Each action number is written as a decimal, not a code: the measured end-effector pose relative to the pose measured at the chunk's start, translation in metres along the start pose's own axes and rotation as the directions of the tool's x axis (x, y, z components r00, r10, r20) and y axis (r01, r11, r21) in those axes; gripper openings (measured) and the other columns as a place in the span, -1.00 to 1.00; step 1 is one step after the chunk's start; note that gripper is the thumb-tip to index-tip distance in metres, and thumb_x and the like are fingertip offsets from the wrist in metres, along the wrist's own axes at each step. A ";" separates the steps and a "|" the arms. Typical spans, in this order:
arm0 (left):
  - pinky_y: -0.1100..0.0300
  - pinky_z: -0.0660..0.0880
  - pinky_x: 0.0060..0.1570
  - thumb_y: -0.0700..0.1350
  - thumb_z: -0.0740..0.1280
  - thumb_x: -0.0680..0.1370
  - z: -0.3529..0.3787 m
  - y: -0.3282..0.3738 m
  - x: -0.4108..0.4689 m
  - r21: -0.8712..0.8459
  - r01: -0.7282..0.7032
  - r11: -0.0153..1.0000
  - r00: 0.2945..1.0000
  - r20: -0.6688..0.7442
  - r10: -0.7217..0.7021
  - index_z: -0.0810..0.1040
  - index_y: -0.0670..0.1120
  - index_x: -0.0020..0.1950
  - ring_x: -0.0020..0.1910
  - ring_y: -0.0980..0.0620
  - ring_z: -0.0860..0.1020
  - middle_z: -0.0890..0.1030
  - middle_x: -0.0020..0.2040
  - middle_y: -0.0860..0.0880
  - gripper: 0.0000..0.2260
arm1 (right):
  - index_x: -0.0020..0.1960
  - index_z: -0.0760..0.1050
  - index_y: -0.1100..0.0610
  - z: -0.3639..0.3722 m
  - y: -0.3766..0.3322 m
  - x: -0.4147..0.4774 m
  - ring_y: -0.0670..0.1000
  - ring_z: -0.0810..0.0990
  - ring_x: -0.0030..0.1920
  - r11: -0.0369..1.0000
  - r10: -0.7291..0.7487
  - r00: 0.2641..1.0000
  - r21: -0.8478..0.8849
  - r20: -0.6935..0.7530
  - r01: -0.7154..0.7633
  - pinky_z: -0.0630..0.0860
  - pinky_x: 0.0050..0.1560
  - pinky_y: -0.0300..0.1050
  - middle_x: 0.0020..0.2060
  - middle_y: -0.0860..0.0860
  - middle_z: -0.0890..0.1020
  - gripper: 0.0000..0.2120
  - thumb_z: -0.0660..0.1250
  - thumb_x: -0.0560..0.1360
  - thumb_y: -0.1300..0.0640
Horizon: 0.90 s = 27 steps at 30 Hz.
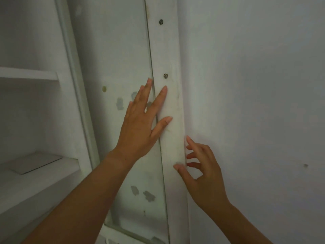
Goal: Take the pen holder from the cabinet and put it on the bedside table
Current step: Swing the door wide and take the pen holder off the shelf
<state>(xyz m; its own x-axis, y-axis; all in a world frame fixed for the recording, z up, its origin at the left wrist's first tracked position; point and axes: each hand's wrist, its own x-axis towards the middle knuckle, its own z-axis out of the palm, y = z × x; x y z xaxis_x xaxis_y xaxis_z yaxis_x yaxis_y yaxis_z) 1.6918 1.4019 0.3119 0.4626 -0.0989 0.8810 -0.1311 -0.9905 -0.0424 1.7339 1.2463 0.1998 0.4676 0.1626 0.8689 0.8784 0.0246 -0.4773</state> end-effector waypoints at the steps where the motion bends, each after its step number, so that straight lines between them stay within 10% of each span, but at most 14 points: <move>1: 0.06 -0.12 0.37 0.25 0.02 0.54 -0.004 0.001 -0.002 0.014 0.007 1.000 1.000 0.012 -0.008 -0.11 0.24 0.46 0.44 0.19 -0.20 -0.11 0.52 0.09 -0.47 | 0.35 0.30 -0.13 -0.002 -0.003 0.002 -0.11 0.51 0.02 1.000 -0.001 1.000 0.019 -0.015 0.002 0.52 -0.05 -0.30 0.08 -0.15 0.44 -0.42 0.40 0.38 0.06; 27: 0.14 0.09 0.34 0.26 -0.02 0.52 -0.200 -0.061 -0.125 0.537 0.374 0.756 0.863 0.098 -0.496 0.08 0.20 0.45 0.44 0.09 0.13 0.17 0.49 0.07 -0.49 | 0.27 0.38 -0.04 0.154 -0.107 0.034 -0.19 0.48 0.07 0.829 -0.179 0.903 0.555 0.389 -0.075 0.42 0.03 -0.44 0.10 -0.12 0.49 -0.57 0.38 0.43 0.08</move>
<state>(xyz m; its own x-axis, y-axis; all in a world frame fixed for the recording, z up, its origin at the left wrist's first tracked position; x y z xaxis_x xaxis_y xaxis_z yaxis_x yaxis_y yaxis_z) 1.4665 1.4940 0.2986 0.5501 0.3965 0.7350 0.5445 -0.8376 0.0443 1.6401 1.4008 0.2602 0.2265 0.5266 0.8193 0.6379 0.5555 -0.5334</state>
